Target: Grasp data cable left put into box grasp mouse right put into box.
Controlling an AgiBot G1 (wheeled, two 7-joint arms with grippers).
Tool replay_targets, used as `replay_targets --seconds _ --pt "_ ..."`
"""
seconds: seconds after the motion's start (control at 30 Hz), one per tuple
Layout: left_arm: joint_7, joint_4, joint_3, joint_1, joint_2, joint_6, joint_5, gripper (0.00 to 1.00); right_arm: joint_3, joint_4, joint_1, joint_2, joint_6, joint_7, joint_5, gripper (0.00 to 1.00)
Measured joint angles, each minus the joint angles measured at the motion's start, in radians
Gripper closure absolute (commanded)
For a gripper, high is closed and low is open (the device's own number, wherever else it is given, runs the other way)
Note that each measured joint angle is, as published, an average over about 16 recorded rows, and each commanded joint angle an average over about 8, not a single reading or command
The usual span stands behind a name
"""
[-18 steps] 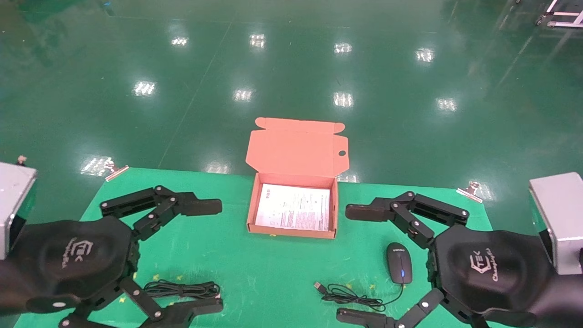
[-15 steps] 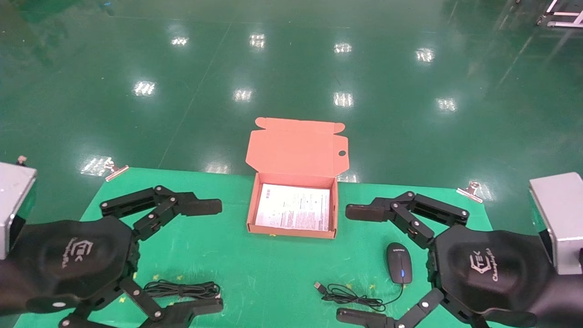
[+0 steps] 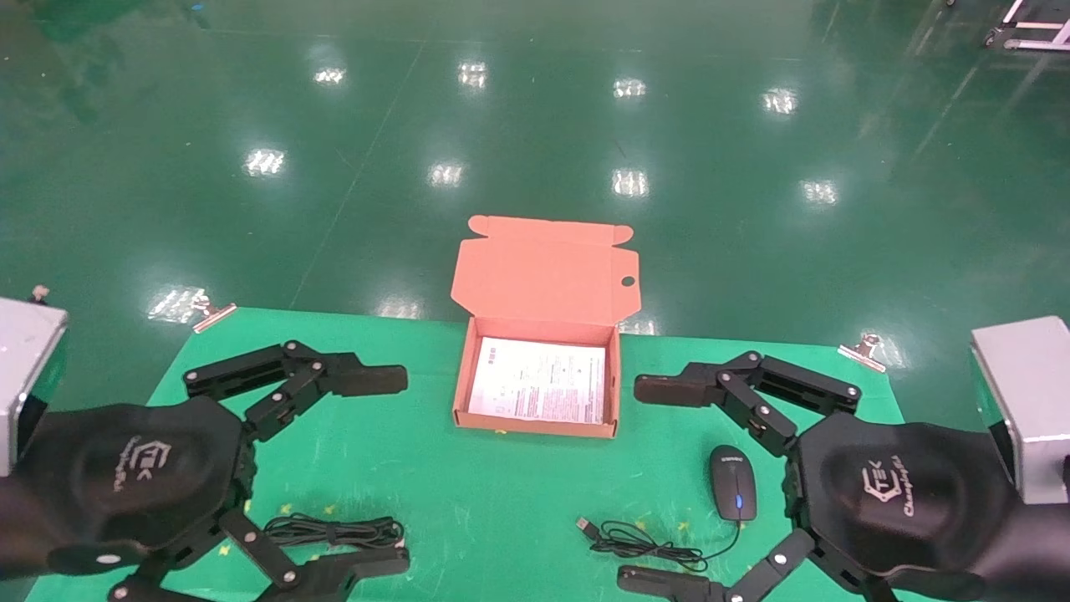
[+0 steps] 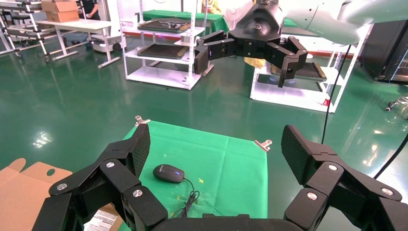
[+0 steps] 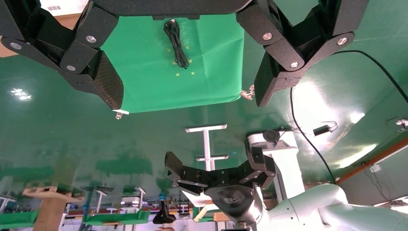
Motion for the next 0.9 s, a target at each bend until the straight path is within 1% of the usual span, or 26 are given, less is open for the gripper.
replay_targets --seconds 0.13,0.23,0.4,0.7,0.9 --pt "-0.005 -0.002 0.018 -0.018 0.007 0.011 0.029 0.0 -0.015 0.012 0.021 0.005 -0.006 -0.009 -0.047 0.0" --pt "-0.012 -0.005 0.041 -0.042 0.013 0.023 0.067 0.0 -0.034 0.022 0.049 0.005 -0.015 -0.023 -0.101 0.0" --pt "-0.028 -0.011 0.104 -0.107 0.03 0.046 0.175 0.0 -0.086 0.04 0.121 -0.003 -0.035 -0.067 -0.226 0.0" --pt "-0.047 -0.014 0.274 -0.266 0.079 0.073 0.427 0.0 -0.24 0.059 0.286 -0.061 -0.058 -0.209 -0.509 0.0" --pt "-0.043 0.002 0.398 -0.356 0.126 0.073 0.585 0.0 -0.36 0.064 0.371 -0.113 -0.043 -0.319 -0.712 0.0"
